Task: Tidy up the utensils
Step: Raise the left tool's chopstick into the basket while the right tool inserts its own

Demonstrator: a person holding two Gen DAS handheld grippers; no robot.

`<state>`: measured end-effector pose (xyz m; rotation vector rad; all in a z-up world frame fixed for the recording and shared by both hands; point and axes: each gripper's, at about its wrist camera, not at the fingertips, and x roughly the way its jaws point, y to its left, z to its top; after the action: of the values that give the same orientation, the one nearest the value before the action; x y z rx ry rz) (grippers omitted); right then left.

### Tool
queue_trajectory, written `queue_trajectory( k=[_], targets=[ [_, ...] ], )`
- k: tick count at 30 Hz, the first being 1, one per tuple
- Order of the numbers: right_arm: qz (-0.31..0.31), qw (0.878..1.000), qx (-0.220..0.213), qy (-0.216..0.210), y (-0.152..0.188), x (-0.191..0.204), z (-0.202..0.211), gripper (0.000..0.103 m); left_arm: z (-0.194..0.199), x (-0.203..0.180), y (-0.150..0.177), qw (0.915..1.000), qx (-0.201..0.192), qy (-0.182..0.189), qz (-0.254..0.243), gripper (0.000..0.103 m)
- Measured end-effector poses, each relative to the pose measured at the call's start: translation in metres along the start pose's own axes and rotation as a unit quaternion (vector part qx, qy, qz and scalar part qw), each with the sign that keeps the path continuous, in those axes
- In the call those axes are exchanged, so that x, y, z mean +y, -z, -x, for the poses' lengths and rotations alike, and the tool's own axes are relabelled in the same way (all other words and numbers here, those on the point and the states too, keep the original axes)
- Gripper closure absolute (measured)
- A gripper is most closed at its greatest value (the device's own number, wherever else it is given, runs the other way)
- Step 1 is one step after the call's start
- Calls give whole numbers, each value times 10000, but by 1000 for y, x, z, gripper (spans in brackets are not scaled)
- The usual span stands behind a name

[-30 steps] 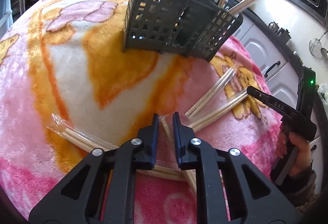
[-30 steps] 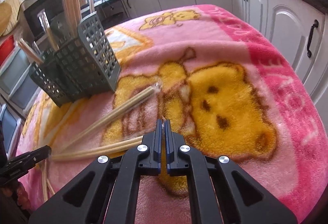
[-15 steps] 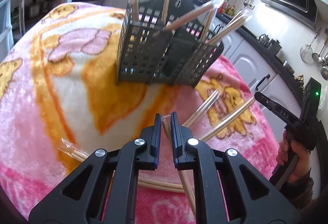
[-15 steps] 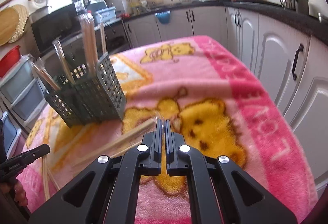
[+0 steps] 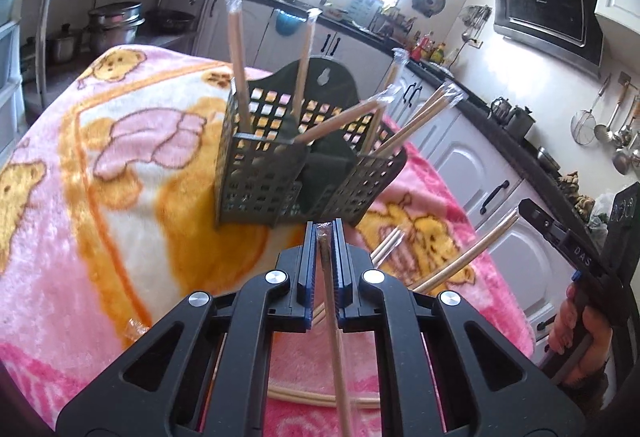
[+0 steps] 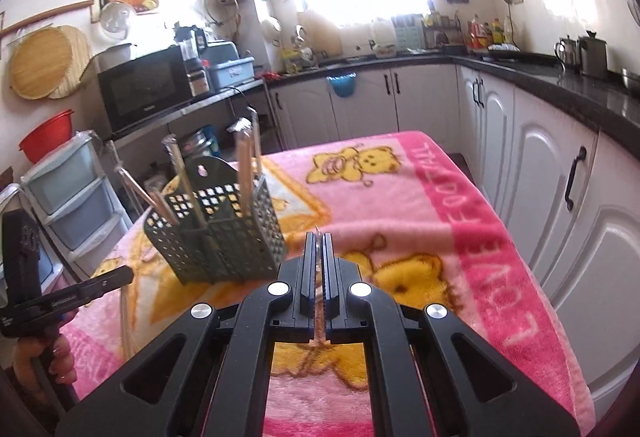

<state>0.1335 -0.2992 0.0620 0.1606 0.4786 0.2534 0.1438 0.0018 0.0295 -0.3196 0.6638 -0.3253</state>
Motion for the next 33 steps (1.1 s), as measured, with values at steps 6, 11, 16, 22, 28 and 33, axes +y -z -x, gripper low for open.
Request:
queue_trajectory(
  k=[6, 11, 16, 22, 28, 33],
  targets=[
    [159, 9995, -201, -168, -10, 15, 15, 100, 8, -11, -10, 9997, -167, 121, -136, 99],
    [278, 9987, -355, -252, -17, 25, 26, 100, 15, -25, -18, 9988, -285, 232, -314, 100],
    [297, 9980, -477, -306, -21, 30, 35, 100, 20, -42, -27, 9972, -384, 371, -519, 100],
    [304, 9972, -613, -317, -26, 33, 45, 100, 24, -63, -38, 9946, -508, 520, -743, 100],
    [328, 9959, -786, -311, -33, 36, 56, 100, 25, -81, -50, 9918, -624, 687, -882, 100],
    [333, 9952, -852, -337, -39, 38, 59, 100, 25, -102, -61, 9885, -733, 822, -1037, 100]
  ],
)
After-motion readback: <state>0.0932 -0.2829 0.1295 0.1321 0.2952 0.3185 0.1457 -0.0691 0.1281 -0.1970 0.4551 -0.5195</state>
